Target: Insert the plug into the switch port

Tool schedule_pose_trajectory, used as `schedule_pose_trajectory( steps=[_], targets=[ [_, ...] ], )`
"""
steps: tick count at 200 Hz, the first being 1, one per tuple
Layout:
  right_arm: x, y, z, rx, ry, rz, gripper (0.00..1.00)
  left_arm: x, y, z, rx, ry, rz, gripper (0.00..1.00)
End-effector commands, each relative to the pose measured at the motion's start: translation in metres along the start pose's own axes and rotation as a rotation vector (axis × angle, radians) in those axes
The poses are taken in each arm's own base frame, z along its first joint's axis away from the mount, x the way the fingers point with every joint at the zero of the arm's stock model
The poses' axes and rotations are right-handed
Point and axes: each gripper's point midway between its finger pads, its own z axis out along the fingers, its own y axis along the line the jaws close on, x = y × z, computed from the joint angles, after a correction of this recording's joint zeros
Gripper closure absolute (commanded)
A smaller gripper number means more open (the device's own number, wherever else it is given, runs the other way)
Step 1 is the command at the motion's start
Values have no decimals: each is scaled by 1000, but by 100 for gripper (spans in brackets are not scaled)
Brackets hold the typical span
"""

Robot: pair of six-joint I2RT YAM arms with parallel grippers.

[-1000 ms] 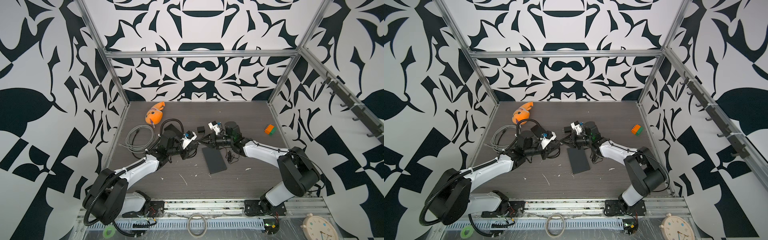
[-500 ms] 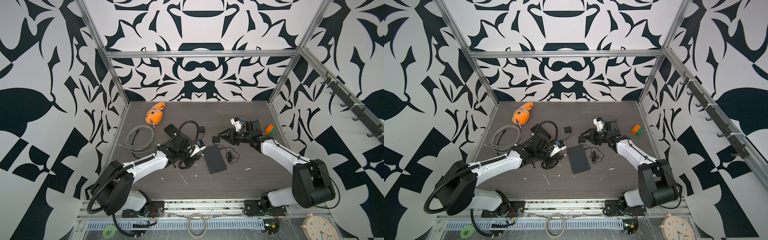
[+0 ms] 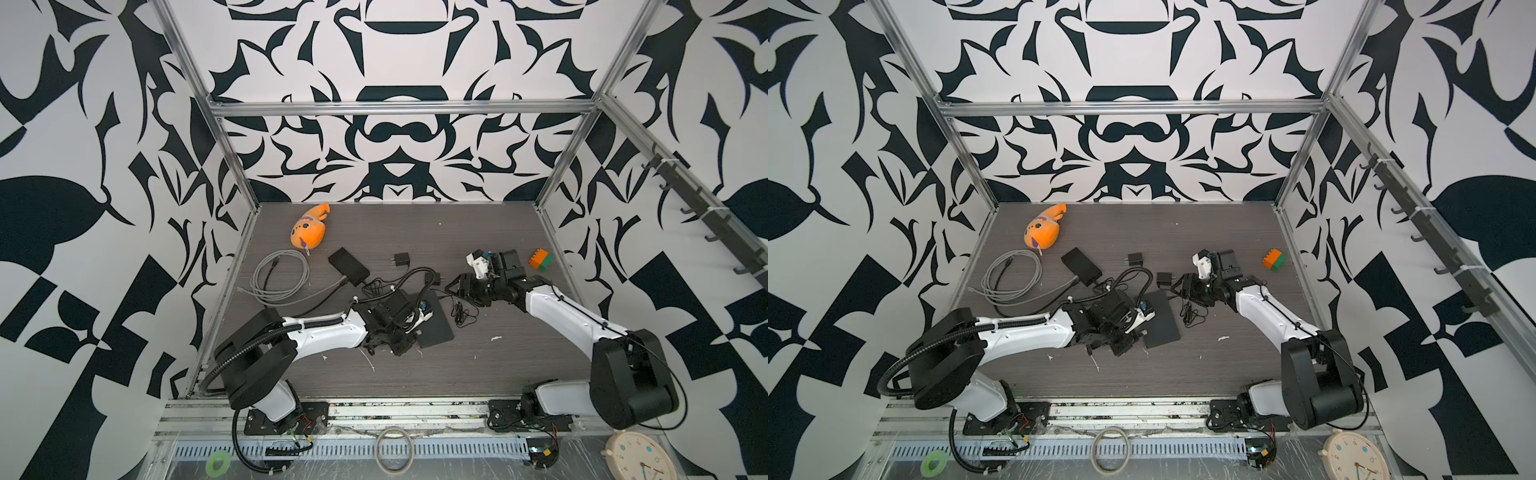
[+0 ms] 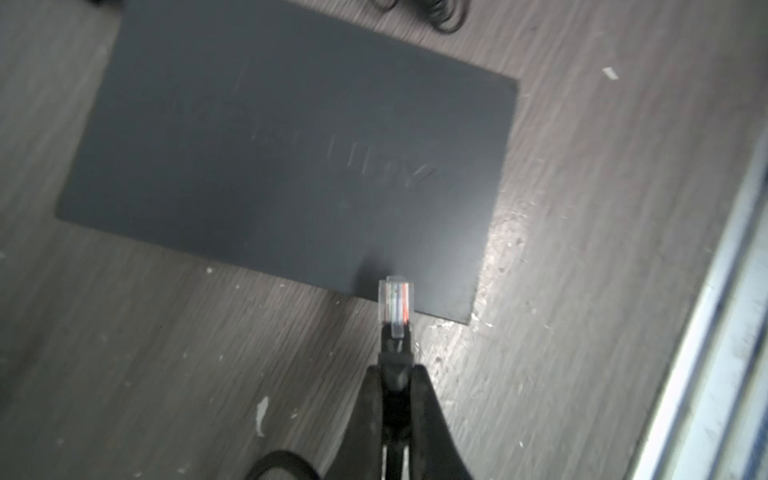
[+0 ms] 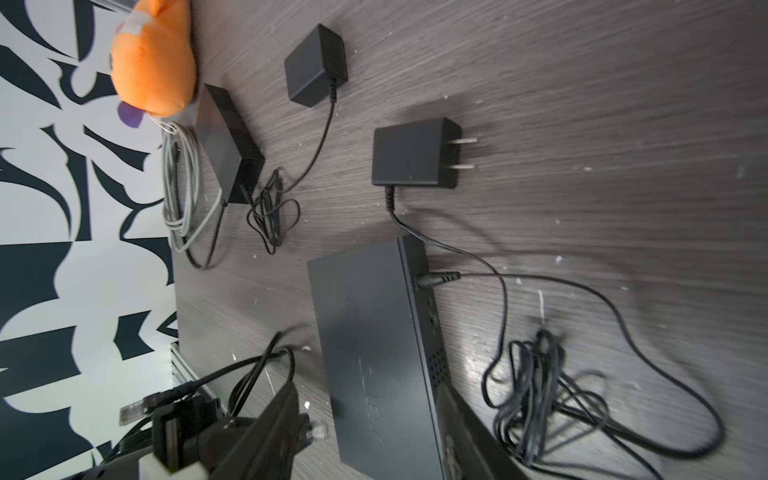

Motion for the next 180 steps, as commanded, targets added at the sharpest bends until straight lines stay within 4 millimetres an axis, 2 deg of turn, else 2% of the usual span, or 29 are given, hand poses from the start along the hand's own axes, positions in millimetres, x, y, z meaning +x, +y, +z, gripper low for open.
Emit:
schedule_pose_trajectory(
  steps=[1,23,50,70,99,149,180],
  targets=[
    [2,-4,-6,35,-13,-38,42,25,8,4,-76,31,-154,100],
    [5,-8,-3,43,2,-32,41,34,9,-1,-81,1,-182,100],
    [11,-15,4,48,28,-40,39,49,5,8,-52,24,-184,100],
    [17,-20,10,43,49,-45,38,46,1,16,-32,26,-134,100],
    [29,-25,19,31,103,-69,28,34,-3,26,-1,-29,-95,100],
    [39,-30,29,72,148,-133,27,45,-9,40,45,-45,-32,100],
    [46,-36,41,136,186,-170,27,46,-9,40,50,-51,-24,100]
  ],
)
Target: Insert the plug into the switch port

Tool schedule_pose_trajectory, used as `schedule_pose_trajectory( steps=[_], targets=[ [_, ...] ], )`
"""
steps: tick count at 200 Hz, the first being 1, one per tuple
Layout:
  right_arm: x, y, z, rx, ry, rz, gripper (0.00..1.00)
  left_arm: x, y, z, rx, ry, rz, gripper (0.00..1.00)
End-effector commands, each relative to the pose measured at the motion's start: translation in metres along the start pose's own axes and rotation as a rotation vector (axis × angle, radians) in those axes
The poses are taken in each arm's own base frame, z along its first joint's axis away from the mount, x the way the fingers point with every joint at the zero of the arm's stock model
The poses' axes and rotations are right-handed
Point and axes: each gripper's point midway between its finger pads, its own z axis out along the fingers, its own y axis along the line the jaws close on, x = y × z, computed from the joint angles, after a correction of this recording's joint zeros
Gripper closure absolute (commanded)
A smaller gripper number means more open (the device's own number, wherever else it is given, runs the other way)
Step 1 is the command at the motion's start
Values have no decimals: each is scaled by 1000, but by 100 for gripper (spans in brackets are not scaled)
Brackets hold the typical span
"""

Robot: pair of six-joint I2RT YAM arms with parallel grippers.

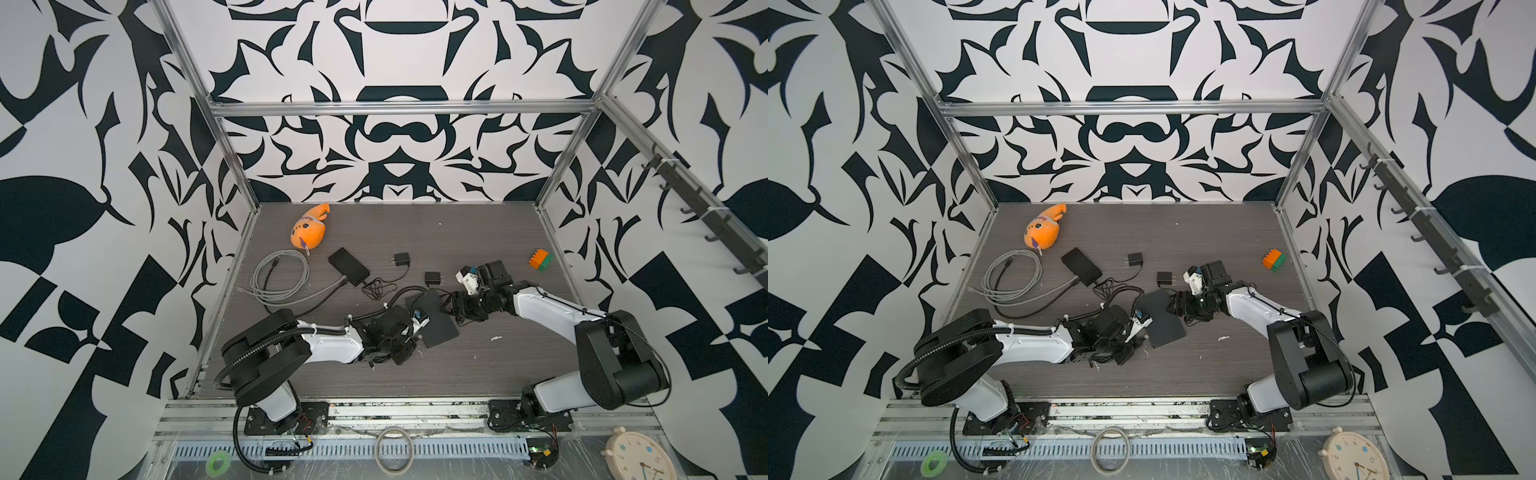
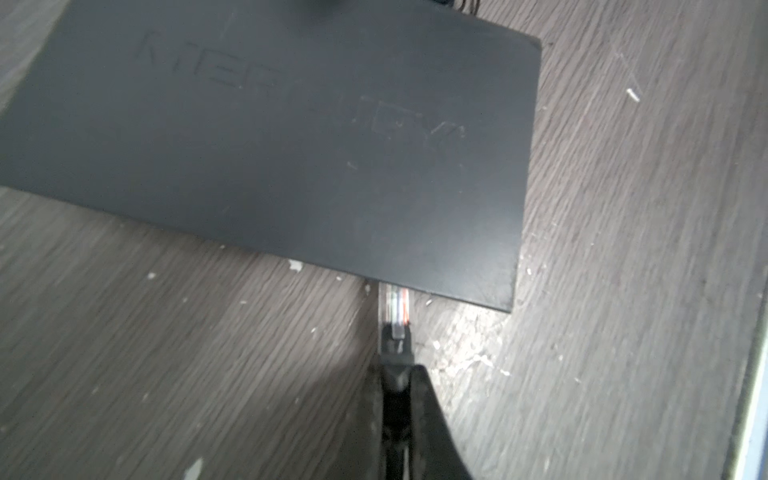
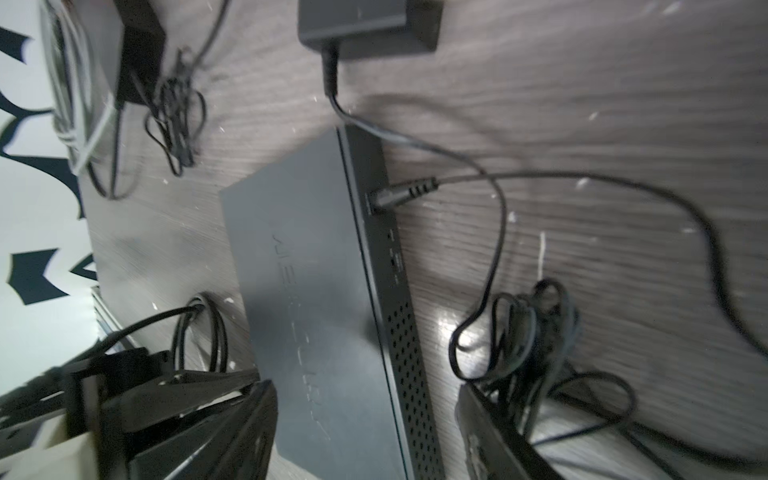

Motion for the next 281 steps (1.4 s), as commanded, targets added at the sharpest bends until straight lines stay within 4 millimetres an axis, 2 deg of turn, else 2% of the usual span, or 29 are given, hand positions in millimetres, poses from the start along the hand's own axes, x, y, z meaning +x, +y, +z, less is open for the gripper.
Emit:
schedule_pose_trajectory(
  steps=[1,21,58,99,125,154,218,252,281],
  targets=[
    [-6,0,4,60,0,-67,27,38,-3,7,31,107,-3,100],
    [-3,-8,11,91,21,-60,27,34,1,8,6,96,-19,100],
    [-1,-3,17,79,51,-92,28,34,13,15,-67,117,-21,100],
    [6,0,25,59,123,-119,30,26,5,29,-39,79,-30,100],
    [14,-3,32,51,160,-113,34,34,16,35,-96,118,-65,100],
    [25,3,39,30,197,-134,36,39,24,39,-145,115,-106,100],
    [28,7,35,26,183,-122,39,58,26,47,-208,258,-155,100],
    [31,6,35,29,186,-118,40,71,40,40,-314,302,-223,100],
    [37,7,38,16,207,-125,41,71,38,45,-322,288,-168,100]
  ],
)
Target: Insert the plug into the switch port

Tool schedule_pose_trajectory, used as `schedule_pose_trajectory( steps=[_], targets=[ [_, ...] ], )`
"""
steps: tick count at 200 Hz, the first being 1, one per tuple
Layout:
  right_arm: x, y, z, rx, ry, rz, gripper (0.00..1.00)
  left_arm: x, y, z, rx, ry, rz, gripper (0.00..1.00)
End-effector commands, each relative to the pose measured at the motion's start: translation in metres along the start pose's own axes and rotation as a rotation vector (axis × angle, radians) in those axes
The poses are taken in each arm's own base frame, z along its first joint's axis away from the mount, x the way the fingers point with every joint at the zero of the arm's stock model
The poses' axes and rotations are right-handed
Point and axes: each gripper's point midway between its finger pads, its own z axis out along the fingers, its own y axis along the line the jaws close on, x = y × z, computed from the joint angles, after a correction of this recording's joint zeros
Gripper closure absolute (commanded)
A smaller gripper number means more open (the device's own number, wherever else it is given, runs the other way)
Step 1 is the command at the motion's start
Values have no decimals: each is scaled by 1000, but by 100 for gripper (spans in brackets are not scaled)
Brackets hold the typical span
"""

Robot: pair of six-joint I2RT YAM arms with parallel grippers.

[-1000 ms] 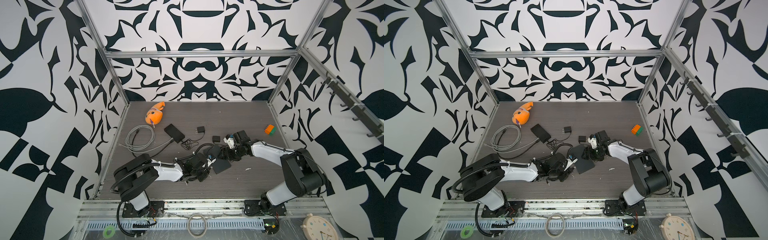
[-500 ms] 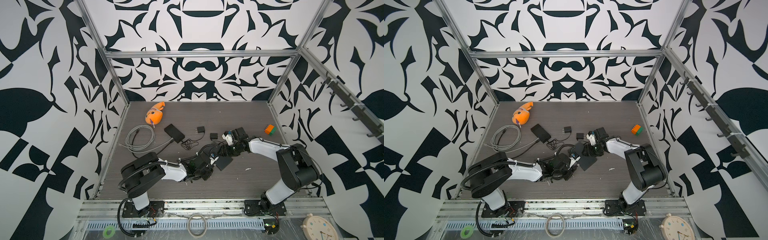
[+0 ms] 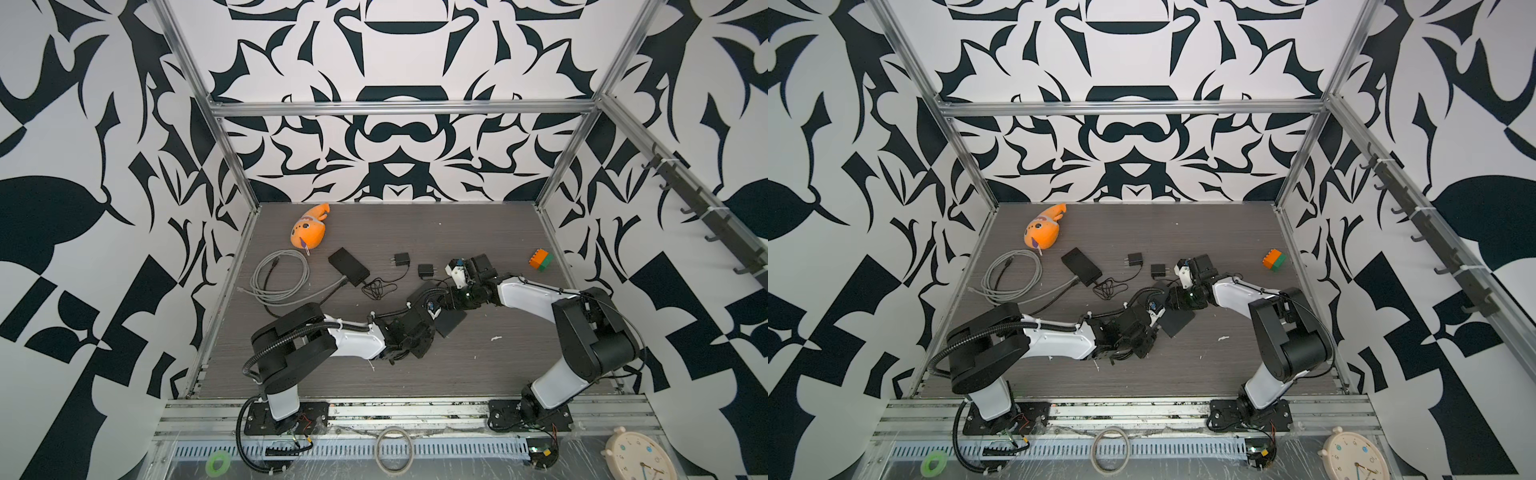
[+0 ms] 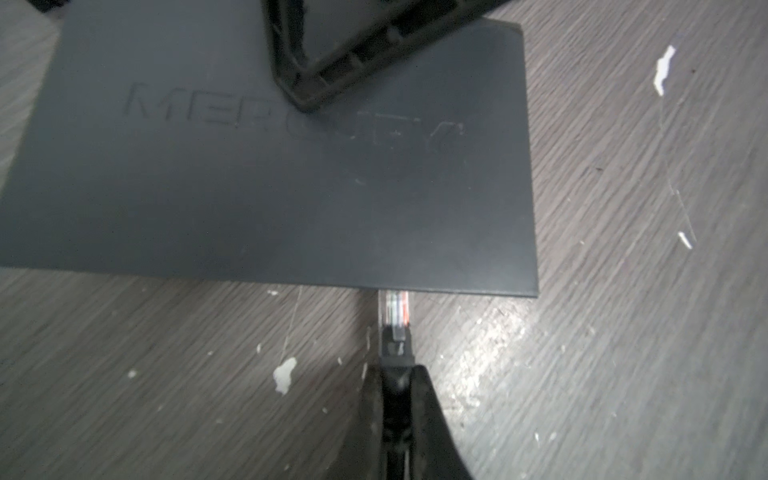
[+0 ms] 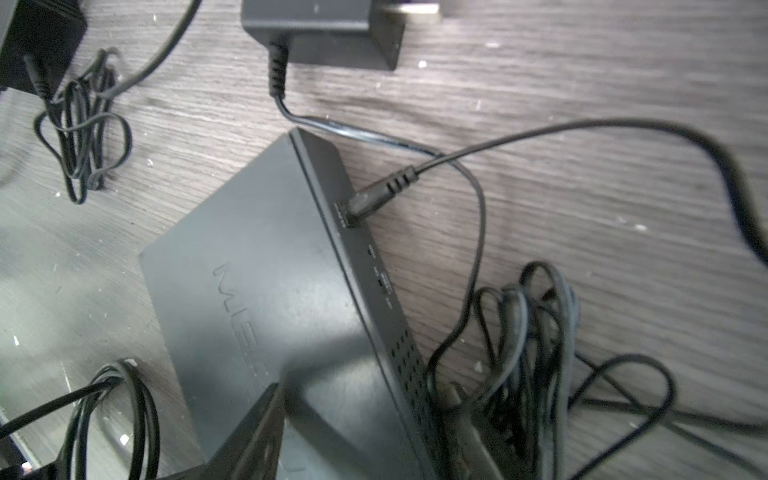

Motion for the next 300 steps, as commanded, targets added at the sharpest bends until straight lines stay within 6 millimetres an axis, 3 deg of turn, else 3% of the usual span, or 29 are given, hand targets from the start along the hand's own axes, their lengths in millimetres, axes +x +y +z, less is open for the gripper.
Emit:
schedule_pose_trajectory(
  steps=[1,57,91,144,189,223,236,251,283,300],
  targets=[
    [66,33,6,-141,236,48,41,95,45,17,-184,284,13,100],
    [89,44,9,-156,303,28,42,86,48,25,-224,252,-17,100],
    [93,48,10,-184,309,28,43,102,54,23,-226,291,-69,100],
    [124,73,17,-241,413,-47,46,91,48,37,-207,268,111,100],
    [136,87,15,-296,418,-42,49,79,59,33,-271,216,194,100],
    [146,85,14,-282,438,-55,49,74,55,37,-245,192,221,100],
    [145,88,13,-289,426,-56,48,71,53,38,-233,174,220,100],
    [136,77,13,-208,388,-54,44,69,53,36,-235,175,210,100],
    [96,56,-9,-127,248,42,35,78,51,15,-185,229,191,69],
    [79,48,-21,-80,195,73,31,79,52,0,-146,264,143,60]
  ],
)
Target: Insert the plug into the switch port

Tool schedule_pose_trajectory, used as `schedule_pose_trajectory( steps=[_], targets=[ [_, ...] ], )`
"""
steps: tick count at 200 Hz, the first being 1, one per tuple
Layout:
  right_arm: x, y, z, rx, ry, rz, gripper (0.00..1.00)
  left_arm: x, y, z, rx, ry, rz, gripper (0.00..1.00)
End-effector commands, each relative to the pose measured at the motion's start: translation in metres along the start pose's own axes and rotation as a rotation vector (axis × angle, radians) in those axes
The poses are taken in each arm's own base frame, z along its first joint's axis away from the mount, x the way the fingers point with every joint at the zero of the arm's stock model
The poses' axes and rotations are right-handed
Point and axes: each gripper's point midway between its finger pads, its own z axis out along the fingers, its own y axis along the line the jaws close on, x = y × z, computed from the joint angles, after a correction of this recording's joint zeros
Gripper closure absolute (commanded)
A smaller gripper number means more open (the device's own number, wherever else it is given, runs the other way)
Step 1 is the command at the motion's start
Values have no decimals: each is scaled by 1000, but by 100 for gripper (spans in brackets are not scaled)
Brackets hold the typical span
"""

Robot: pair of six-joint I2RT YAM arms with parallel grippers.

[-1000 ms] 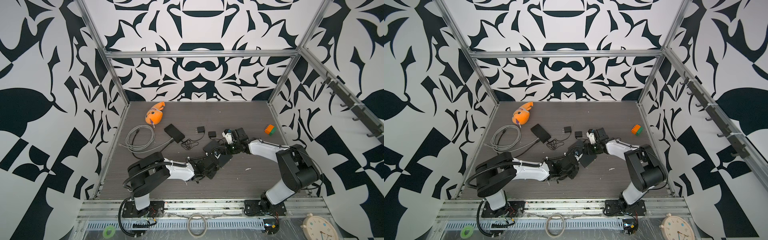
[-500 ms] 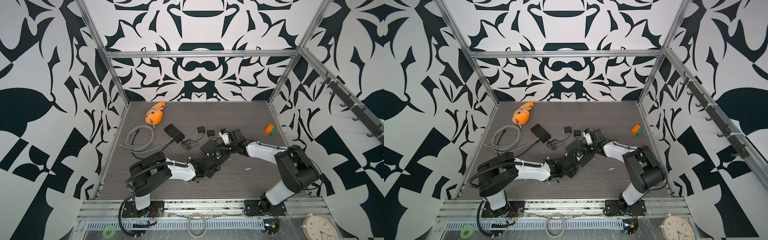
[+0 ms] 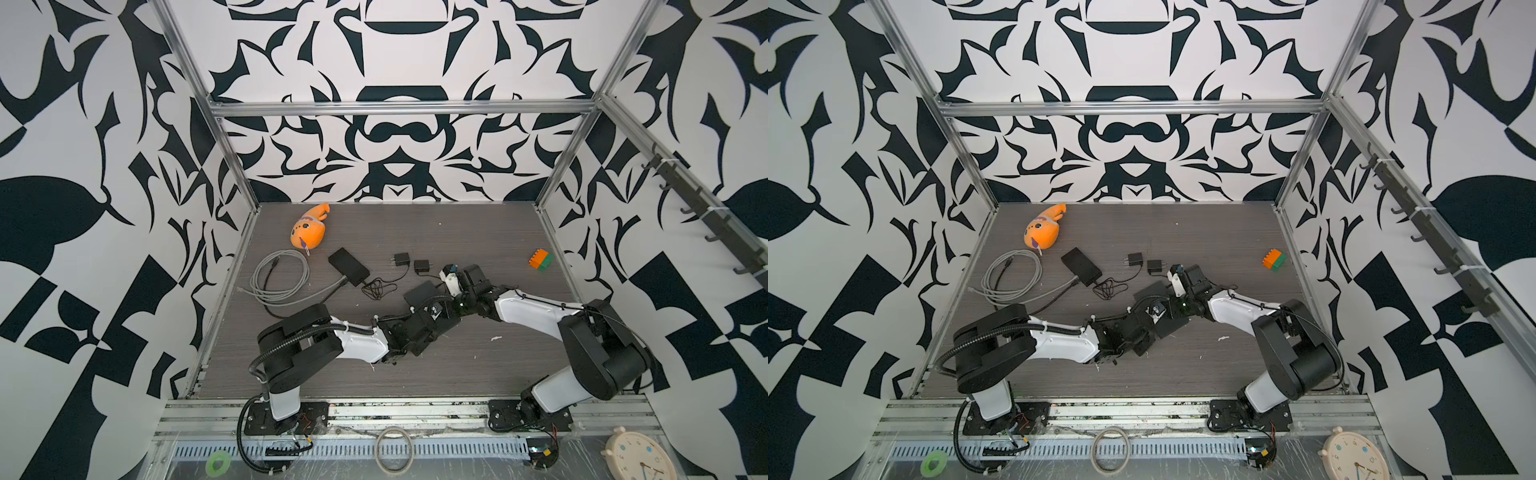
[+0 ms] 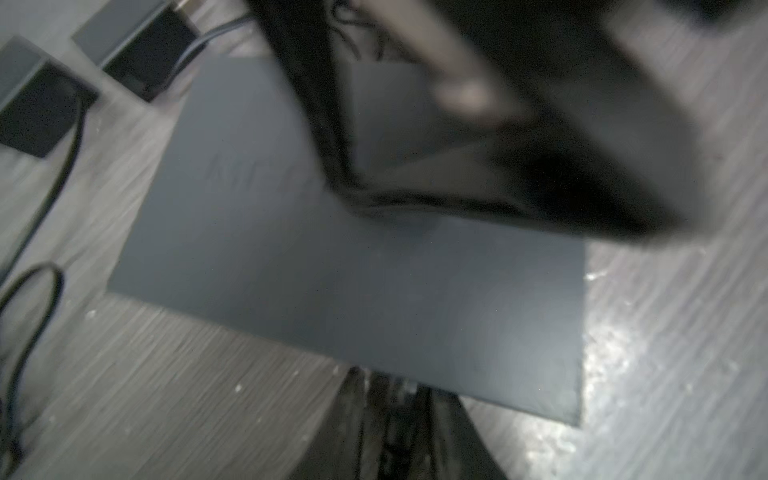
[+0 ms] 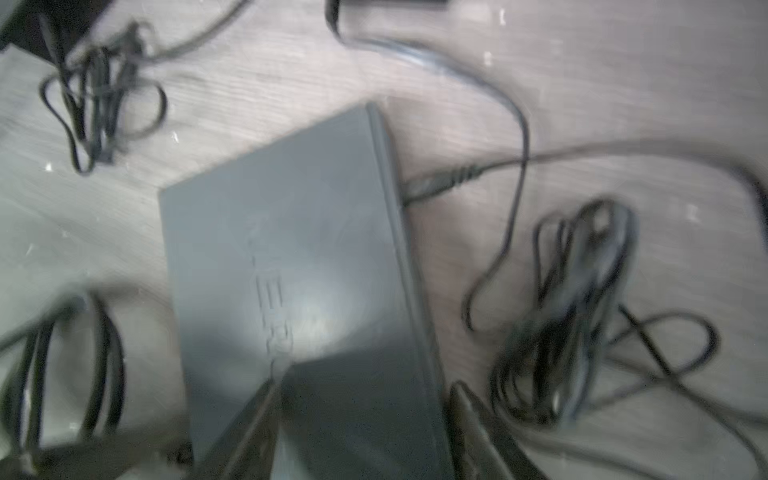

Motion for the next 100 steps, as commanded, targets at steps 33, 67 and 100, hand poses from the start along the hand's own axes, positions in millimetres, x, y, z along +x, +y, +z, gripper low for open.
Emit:
schedule_pose_trajectory(
  steps=[33,67,100],
  targets=[
    [27,17,-38,-92,168,171,23,75,10,-30,157,277,-50,49],
    [-7,7,-59,-92,55,183,23,38,10,-70,320,106,-54,45],
    [-36,4,-81,-82,-36,170,22,13,27,-100,357,-23,-71,43]
  ],
)
